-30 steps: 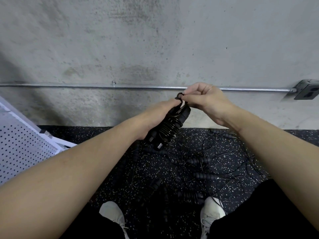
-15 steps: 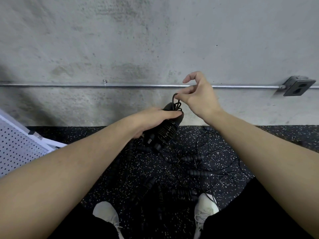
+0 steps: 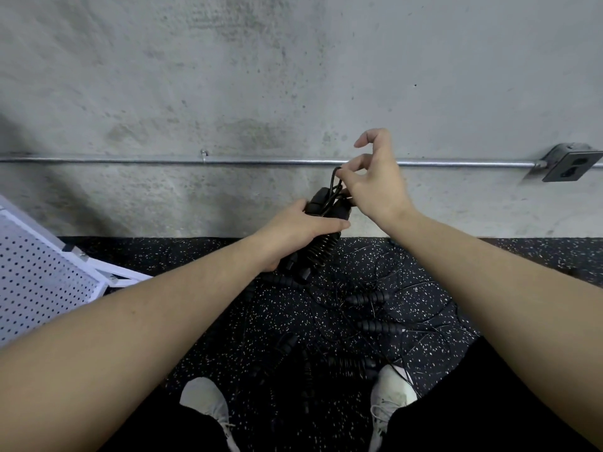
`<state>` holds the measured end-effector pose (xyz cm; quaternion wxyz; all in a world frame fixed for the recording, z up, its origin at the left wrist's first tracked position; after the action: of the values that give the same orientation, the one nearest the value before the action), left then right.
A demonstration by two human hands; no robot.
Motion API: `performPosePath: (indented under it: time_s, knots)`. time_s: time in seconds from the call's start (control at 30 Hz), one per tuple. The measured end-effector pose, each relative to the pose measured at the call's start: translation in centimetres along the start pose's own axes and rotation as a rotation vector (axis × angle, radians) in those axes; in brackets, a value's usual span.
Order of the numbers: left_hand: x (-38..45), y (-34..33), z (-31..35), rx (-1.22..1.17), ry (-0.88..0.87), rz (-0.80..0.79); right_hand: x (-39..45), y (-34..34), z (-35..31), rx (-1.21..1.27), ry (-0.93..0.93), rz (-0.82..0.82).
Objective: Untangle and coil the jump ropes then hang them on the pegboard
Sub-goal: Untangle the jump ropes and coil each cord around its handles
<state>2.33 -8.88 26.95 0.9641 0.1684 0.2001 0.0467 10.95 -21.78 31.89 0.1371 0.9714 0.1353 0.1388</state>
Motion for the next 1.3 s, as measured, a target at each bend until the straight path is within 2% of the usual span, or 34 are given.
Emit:
performPosePath:
  time_s: [0.2,0.3,0.37,0.47,0.57,0.7,0.77,0.87,1.07,1.17,1.3]
  knots:
    - [0.5,0.6,-0.7,0.165,0.008,-0.045,-1.0,-0.6,0.4,-0.098,0.063,-0.047]
    - [0.3,0.8,-1.1,0.096,0.04,-0.118,-1.4,-0.9,0.0,-0.101,0.067,-0.042]
    - [-0.3,0.9,-1.3,0.032,0.015,-0.115,-1.5,-0.9,-0.5,-0.041,0.038,-0.037]
    - [-1.1,1.4,-2.1,0.106,-0.051,-0.017,-1.8,-1.2,-0.8,0.025,-0.04,-0.116]
    - [-2.0,1.8,-3.6,0.114,-0.005,-0.016,-2.5,-1.6,-0.5,0.055,-0.094,-0.187]
    - [-3.8,2.0,-5.3,0.1,0.044,-0.039,-2.9,-1.1,-0.1,0.179,-0.192,-0.177]
    - [-4.8,2.2,-5.8,0.074,0.068,-0.041,-3.4,-1.8,0.2,0.161,-0.257,-0.263]
    - [-6.1,2.4,-6.8,0.041,0.137,-0.042,-4.6,-3.4,1.1,-0.01,-0.306,-0.457]
    - [-7.1,3.7,-10.3,0.041,0.23,0.041,-6.6,-7.0,1.8,-0.27,-0.263,-0.823]
    - [-6.1,4.6,-12.8,0.108,0.27,0.053,-6.8,-9.2,2.8,-0.363,-0.223,-0.923]
    - [-4.2,6.0,-17.8,0.176,0.34,0.053,-6.5,-12.7,6.2,-0.442,-0.237,-0.978]
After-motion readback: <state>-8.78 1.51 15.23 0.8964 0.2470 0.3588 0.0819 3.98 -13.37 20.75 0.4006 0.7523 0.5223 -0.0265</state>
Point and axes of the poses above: each hand's wrist, its own x-axis towards the middle knuckle, its own y-axis out of the back of the hand, z = x × y, the point moved 4 cm from there along x, towards the middle knuckle, and after that the axes turned 6 degrees about x, right-handed, at the moved point
